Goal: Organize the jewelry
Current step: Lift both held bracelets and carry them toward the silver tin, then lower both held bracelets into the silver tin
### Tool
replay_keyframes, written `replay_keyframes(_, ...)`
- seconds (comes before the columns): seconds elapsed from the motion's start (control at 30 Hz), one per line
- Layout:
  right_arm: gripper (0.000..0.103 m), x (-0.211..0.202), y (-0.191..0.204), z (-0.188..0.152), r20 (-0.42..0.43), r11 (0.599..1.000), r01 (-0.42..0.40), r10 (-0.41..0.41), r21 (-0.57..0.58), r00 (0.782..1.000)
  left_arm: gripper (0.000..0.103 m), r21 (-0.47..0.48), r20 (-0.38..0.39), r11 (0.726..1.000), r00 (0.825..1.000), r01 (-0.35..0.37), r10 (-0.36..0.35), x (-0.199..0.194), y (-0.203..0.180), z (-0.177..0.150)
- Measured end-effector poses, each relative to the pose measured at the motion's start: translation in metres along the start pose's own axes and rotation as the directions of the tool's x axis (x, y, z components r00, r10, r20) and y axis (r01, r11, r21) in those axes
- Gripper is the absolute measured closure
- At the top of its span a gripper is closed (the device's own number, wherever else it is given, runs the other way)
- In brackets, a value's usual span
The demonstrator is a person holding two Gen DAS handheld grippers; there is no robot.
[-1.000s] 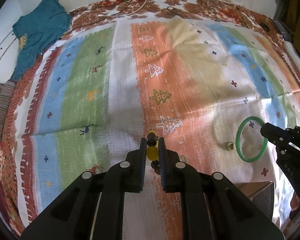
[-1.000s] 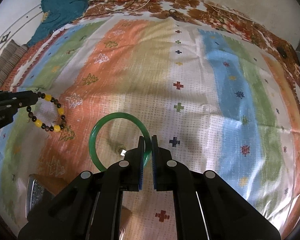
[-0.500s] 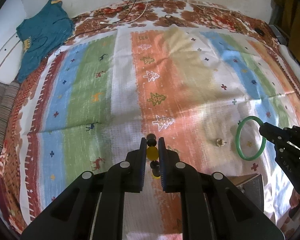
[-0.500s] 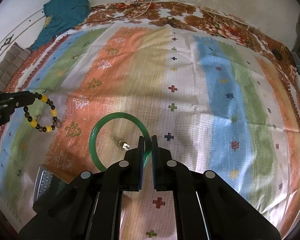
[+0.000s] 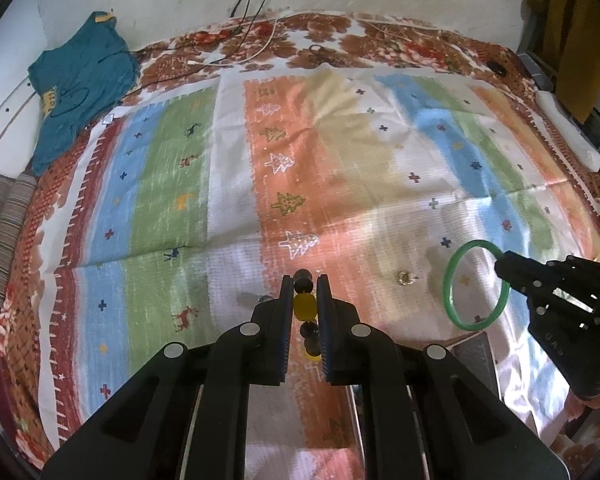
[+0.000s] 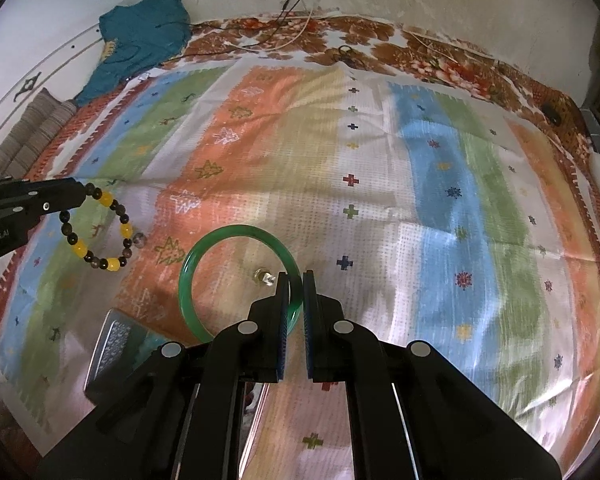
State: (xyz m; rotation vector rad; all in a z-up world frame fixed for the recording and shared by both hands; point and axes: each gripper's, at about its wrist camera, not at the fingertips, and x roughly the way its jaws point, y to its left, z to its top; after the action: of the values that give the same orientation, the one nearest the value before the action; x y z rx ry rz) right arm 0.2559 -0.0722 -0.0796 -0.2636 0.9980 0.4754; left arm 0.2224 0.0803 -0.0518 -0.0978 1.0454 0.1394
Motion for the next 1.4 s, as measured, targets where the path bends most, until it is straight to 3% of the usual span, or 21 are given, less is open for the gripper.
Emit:
replay_keyframes(1.03, 0.095, -0.036, 0.013, -0.03, 0.032, 1.0, -0.015, 0.015, 0.0, 0.999, 0.092, 0.079, 0.1, 0.994, 0.991, 0.079, -0.087, -0.066, -0.038, -0.035)
replay_keyframes(1.4, 0.095, -0.049, 0.022, -0.047, 0.035, 0.999, -0.028, 0.028, -0.017, 0.999, 0.092, 0.113, 0.102, 0.99, 0.99, 0.084, -0.096, -0.078, -0.05, -0.054)
